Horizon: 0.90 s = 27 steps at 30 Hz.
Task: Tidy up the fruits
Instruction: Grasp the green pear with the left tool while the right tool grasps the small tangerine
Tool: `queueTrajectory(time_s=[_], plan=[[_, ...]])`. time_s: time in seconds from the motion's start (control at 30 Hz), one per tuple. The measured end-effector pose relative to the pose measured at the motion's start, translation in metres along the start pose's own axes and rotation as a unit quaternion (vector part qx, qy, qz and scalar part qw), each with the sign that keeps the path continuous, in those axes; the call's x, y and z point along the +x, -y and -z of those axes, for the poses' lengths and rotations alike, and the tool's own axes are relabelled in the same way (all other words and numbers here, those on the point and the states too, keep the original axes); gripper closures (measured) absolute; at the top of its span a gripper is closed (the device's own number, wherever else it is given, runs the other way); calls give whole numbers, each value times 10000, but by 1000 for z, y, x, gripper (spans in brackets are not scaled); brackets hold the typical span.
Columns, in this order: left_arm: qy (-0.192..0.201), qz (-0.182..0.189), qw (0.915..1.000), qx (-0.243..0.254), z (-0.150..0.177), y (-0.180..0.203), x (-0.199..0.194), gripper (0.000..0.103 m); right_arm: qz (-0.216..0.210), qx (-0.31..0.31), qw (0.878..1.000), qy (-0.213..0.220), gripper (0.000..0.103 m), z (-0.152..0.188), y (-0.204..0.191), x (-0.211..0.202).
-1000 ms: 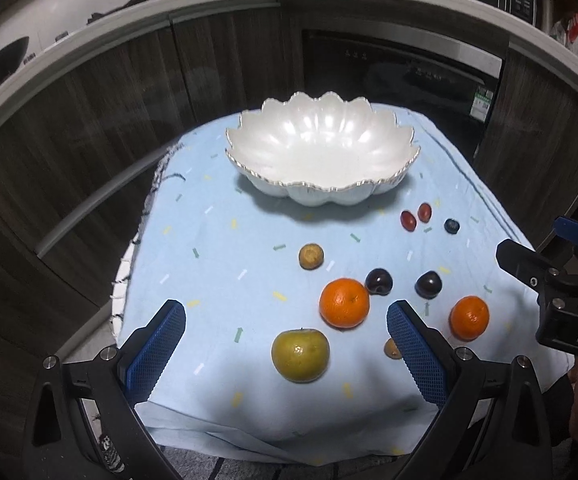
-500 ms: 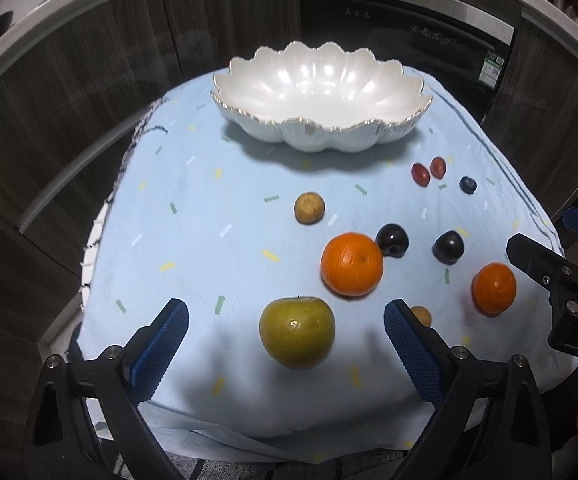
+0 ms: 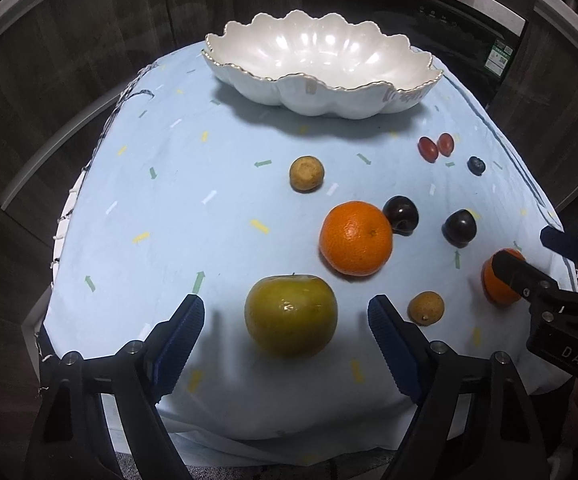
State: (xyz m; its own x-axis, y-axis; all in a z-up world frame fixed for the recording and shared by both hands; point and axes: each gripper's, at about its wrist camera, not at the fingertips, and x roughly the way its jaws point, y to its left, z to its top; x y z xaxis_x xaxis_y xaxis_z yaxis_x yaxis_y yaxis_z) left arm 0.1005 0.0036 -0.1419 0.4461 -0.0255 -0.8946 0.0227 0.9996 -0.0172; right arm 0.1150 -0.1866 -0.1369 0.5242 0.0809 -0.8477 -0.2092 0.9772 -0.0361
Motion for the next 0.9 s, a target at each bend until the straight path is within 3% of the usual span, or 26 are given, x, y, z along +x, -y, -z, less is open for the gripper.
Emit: queueTrajectory(time_s=[0.13, 0.27, 0.43, 0.67, 0.73, 0.9], plan=[[-79, 20, 10000, -32, 0, -2, 5, 31, -33, 6, 9999, -164, 28, 3, 0, 8], [-136, 18, 9999, -32, 1, -1, 8, 33, -48, 41, 9996, -289, 28, 4, 1, 14], [-244, -11, 9997, -40, 2, -1, 13, 46, -79, 75, 9986, -518, 39, 7, 2, 23], [-268, 49, 9996, -13, 3, 1, 15, 54, -173, 151, 9972, -705, 51, 11, 3, 33], [-269, 60, 9996, -11, 3, 1, 14, 55, -210, 148, 9973, -689, 59, 12, 3, 32], [-275, 78, 9996, -19, 4, 1, 13, 55, -223, 200, 9973, -663, 60, 12, 5, 30]])
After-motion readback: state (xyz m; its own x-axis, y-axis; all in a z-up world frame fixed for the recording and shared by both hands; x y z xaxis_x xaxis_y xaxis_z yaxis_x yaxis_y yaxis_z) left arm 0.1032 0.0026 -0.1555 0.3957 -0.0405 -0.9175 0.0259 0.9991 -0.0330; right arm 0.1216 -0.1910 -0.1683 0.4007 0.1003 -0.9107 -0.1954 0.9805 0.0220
